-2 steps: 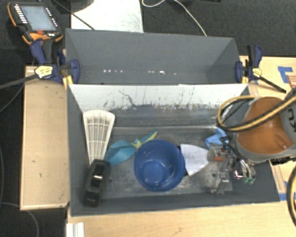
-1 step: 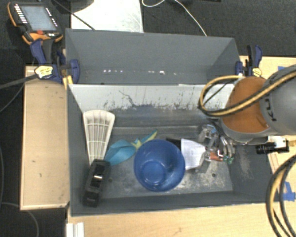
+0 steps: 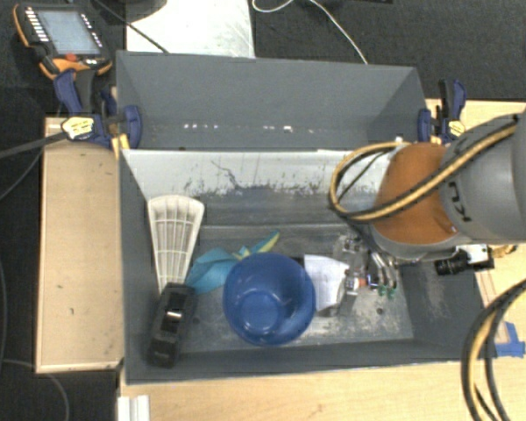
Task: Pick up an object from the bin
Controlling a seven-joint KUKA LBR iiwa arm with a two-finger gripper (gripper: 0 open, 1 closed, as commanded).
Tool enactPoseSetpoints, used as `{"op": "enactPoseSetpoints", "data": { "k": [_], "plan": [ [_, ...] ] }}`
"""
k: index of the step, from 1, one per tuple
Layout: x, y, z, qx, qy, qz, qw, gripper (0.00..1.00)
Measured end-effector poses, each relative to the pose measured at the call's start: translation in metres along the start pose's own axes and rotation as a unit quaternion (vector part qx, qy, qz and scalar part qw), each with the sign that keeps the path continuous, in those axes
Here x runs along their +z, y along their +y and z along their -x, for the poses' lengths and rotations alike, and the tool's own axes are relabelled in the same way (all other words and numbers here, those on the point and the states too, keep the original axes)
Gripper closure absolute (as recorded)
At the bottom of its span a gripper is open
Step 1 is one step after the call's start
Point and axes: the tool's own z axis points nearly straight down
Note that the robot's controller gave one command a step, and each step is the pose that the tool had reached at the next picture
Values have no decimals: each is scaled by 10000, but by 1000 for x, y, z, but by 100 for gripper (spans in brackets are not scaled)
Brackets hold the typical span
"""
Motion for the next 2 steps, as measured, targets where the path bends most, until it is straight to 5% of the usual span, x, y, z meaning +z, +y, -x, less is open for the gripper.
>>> {"op": "enactPoseSetpoints", "data": {
  "k": [1,2],
  "plan": [
    [0,12,-34,-118,-23,13,9999,0],
    [-1,41,-17,-1416,-22,4,9899,0]
  ]
}}
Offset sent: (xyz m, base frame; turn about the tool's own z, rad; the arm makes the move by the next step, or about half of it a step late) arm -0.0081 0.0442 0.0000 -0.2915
